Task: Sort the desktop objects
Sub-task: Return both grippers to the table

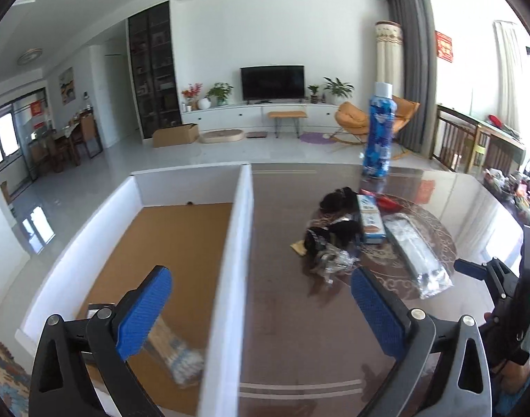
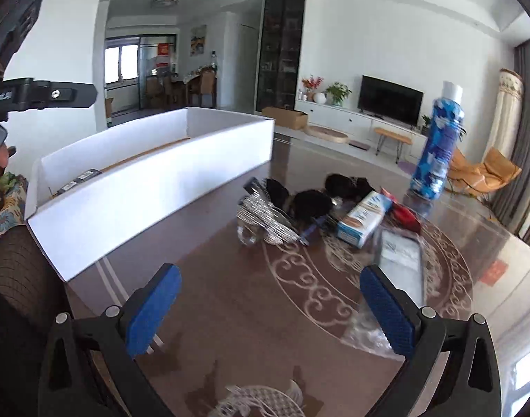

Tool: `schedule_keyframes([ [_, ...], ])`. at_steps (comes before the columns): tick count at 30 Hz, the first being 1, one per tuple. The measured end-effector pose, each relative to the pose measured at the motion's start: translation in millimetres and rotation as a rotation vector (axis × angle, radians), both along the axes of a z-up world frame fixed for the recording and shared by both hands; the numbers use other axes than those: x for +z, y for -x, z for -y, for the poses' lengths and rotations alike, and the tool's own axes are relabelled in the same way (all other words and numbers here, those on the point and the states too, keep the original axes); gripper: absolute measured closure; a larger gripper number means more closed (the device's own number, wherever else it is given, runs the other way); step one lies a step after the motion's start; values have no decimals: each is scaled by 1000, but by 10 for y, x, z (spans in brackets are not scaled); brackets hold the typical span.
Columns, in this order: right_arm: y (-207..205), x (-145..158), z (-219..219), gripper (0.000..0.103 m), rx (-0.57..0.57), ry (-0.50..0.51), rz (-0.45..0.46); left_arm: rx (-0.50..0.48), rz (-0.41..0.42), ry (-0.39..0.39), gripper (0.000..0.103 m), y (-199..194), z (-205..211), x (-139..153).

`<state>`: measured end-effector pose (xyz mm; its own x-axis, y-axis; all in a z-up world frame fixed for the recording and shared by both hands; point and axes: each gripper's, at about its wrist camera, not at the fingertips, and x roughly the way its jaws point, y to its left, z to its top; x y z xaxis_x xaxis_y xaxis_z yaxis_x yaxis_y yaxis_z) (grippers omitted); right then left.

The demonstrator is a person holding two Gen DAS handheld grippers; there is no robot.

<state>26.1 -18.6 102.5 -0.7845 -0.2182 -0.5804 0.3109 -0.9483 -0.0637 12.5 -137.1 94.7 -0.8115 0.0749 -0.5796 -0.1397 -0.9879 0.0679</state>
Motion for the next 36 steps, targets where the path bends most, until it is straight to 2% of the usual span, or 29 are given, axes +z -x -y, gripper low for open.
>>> schedule_keyframes([
  [3, -13, -179, -568, 0, -129, -30, 84, -80, 81, 44, 0, 89, -560, -362],
  [6, 12, -378, -983, 0, -196, -35, 194, -101, 191, 66, 0, 273, -935, -871],
  [9, 77, -564, -1119, 0, -232, -57, 276, -66, 269, 117, 0, 415, -1168, -1313],
  [11, 91, -666, -1136, 0, -234, -48, 310, -47, 301, 122, 0, 472, -1185, -1450],
  [14, 81, -730, -1107, 0, -228, -13, 328, -32, 316, 100, 0, 520, -1155, -1535],
  [17, 107, -711, -1017, 0, -223, -18, 326, -17, 310, 82, 0, 511, -1092, -1551],
  [21, 258, -693, -887, 0, -233, -19, 336, 5, 335, -9, 0, 552, -959, -1607],
  [30, 844, -672, -617, 0, -236, -24, 372, 14, 327, -12, 0, 571, -951, -1639],
  [36, 1156, -664, -568, 0, -253, -37, 468, 14, 325, -13, 0, 589, -953, -1646],
])
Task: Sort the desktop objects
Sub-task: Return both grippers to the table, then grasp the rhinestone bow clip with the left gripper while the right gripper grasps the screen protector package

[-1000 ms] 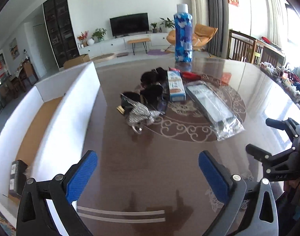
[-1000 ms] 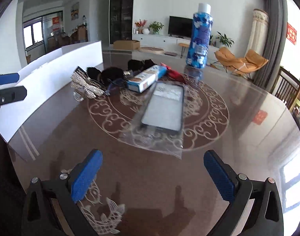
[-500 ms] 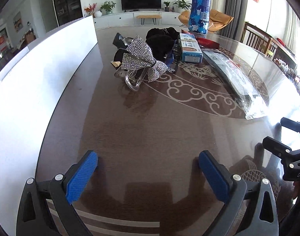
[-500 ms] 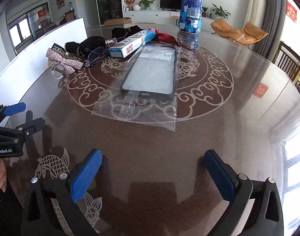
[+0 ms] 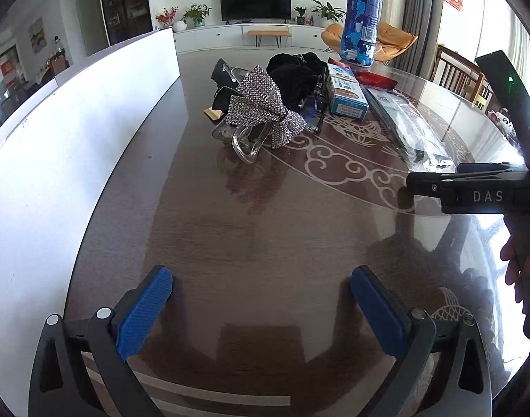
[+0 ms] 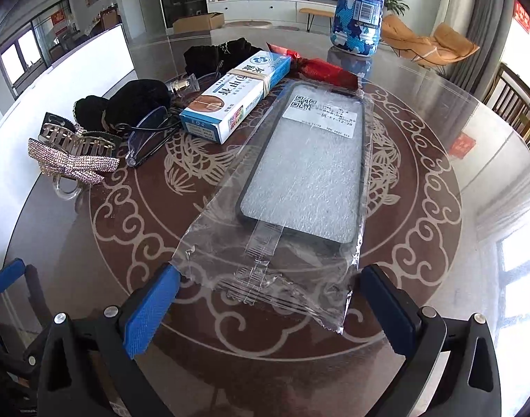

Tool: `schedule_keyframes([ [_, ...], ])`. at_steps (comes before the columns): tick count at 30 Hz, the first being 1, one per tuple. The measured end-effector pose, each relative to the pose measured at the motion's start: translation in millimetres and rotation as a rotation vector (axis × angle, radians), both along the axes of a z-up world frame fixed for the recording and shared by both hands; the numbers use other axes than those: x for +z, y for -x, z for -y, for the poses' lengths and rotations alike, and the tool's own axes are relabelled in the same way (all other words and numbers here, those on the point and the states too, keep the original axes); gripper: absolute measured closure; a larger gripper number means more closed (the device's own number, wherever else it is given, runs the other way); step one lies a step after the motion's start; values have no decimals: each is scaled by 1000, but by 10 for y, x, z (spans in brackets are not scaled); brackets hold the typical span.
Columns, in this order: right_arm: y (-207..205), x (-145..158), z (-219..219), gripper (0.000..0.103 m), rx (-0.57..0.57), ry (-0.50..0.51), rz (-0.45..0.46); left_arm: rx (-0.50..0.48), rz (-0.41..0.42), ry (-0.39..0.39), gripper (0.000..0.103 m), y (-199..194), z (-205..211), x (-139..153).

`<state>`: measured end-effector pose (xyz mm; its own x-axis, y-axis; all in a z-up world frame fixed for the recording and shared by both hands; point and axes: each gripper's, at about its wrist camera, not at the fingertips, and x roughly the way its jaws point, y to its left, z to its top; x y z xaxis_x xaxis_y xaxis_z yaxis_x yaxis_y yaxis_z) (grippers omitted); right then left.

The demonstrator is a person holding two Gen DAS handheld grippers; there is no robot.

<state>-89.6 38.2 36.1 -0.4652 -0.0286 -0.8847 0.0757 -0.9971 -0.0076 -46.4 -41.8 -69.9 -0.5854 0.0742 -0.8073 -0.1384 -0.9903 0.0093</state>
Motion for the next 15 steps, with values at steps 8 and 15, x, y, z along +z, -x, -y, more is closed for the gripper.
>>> schedule_keyframes([
  [8, -244, 193, -334, 0, -18, 168, -21, 7, -4, 0, 0, -7, 5, 11],
  [15, 448, 431, -261, 0, -20, 159, -30, 6, -4, 0, 0, -7, 10, 15],
])
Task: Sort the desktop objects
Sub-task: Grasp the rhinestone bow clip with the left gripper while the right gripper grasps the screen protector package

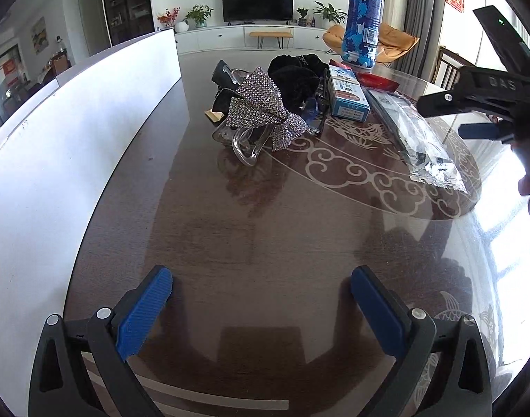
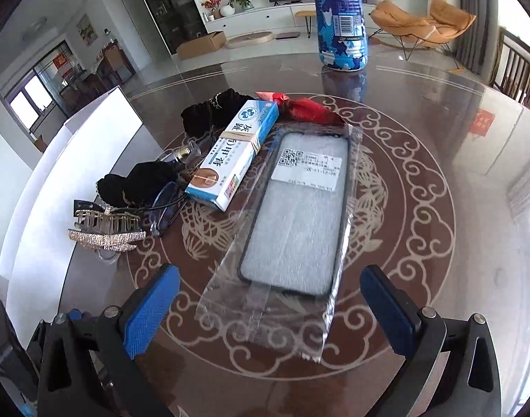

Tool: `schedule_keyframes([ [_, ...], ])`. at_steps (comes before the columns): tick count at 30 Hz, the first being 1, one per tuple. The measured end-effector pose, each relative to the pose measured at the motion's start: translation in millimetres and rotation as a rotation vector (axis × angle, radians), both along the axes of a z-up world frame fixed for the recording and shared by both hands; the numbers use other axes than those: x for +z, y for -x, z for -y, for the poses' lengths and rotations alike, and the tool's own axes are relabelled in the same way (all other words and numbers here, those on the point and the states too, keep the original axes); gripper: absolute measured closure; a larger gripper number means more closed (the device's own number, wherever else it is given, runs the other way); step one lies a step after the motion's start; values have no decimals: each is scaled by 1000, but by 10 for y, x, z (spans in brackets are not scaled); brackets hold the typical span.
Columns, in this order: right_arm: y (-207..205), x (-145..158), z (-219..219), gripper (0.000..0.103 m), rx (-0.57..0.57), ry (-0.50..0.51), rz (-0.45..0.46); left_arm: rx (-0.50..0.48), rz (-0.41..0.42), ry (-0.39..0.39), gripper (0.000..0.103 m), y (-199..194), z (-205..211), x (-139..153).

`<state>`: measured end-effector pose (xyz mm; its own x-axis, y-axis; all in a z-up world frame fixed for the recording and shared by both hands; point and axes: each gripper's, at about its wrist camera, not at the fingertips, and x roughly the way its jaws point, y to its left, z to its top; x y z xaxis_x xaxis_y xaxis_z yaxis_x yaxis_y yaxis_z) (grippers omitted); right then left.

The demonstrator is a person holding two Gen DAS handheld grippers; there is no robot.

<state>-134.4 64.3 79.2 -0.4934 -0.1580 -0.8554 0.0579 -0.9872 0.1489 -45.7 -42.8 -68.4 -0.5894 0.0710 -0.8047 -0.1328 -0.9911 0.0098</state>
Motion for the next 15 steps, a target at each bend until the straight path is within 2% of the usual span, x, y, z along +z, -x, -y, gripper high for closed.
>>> schedule_keyframes([
  [4, 344, -186, 109, 0, -59, -139, 29, -2, -2, -1, 0, 19, -4, 5],
  [7, 439, -338, 106, 0, -100, -197, 55, -2, -2, -1, 0, 18, -4, 4],
  [9, 435, -376, 43, 0, -118, -159, 49, -2, -1, 0, 0, 30, -8, 4],
  [12, 392, -370, 9, 0, -127, -158, 15, 1, 1, 0, 0, 44, -14, 1],
  [15, 305, -374, 10, 0, -118, -160, -62, 3, 1, -1, 0, 51, -14, -4],
])
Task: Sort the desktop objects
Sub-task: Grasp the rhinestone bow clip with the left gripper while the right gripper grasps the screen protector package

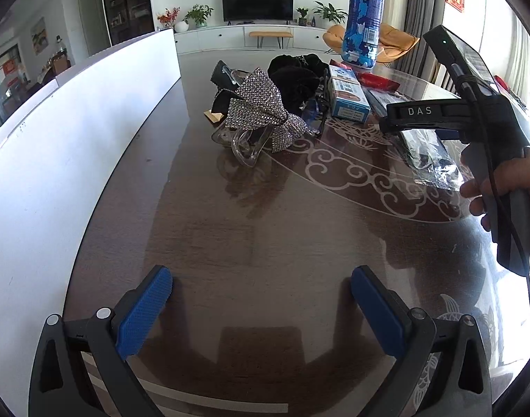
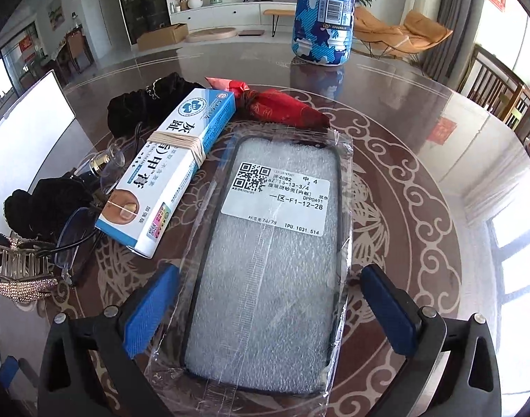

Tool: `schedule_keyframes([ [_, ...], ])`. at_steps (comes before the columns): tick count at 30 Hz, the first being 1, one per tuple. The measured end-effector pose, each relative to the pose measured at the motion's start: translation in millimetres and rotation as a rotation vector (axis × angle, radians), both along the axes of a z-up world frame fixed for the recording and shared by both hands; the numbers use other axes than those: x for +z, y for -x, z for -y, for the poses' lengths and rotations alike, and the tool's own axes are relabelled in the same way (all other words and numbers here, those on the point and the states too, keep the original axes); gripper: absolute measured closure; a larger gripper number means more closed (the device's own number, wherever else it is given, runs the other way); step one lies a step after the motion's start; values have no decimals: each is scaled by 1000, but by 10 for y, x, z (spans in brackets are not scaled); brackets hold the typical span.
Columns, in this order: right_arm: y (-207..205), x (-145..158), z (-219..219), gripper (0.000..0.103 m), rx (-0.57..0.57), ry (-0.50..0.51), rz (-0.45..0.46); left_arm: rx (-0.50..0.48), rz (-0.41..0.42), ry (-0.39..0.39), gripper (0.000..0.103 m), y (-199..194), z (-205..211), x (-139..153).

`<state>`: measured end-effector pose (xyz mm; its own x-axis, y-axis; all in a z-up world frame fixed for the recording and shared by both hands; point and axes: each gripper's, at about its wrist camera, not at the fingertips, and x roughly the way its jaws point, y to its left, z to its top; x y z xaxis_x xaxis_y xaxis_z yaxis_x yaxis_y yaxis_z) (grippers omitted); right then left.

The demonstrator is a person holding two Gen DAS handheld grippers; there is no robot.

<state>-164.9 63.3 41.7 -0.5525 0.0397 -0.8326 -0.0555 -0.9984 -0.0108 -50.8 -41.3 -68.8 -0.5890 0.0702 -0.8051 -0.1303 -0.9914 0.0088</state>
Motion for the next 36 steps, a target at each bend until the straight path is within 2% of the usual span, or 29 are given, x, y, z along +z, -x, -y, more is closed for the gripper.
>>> schedule_keyframes([
  [1, -33, -7, -12, 0, 17, 2, -24, -1, 0, 1, 0, 0, 0, 0],
  [4, -30, 7, -35, 0, 60, 3, -16, -12, 9, 1, 0, -3, 3, -5],
  [8, -118, 26, -153, 3, 90, 4, -23, -55, 63, -19, 0, 186, -8, 37],
  [10, -190, 41, -207, 12, 91, 1, -42, -50, 27, -32, 0, 334, 8, 118],
  [11, -220, 47, -224, 13, 90, 2, -46, -39, -1, -32, 0, 427, 17, 171],
  [13, -231, 48, -228, 14, 89, 3, -46, -21, -55, -36, 0, 627, 29, 243],
  [15, -226, 47, -231, 14, 88, 2, -46, -21, -65, -34, 0, 842, 8, 253],
  [19, -226, 45, -233, 14, 88, 3, -46, -90, -94, 1, 0, 1092, -122, 218],
  [20, -229, 44, -231, 14, 88, 2, -46, -125, -98, -7, 10, 1111, -142, 201],
  [21, -228, 43, -233, 14, 88, 3, -46, -153, -99, -22, 26, 1115, -151, 184],
  [22, -229, 44, -234, 14, 88, 3, -46, -152, -91, -10, 51, 1116, -149, 161],
  [23, -228, 44, -234, 14, 88, 3, -46, -153, -88, -17, 52, 1102, -137, 151],
  [27, -226, 43, -234, 14, 89, 3, -46, -115, -102, -69, 54, 848, -38, 177],
  [33, -228, 38, -232, 14, 89, 3, -47, -101, -54, -5, 53, 330, -107, 104],
  [34, -233, 37, -234, 14, 89, 6, -47, -110, -43, 2, 51, 282, -122, 88],
  [36, -290, 35, -231, 14, 102, 4, -48, -130, -37, 33, 35, 211, -148, 70],
])
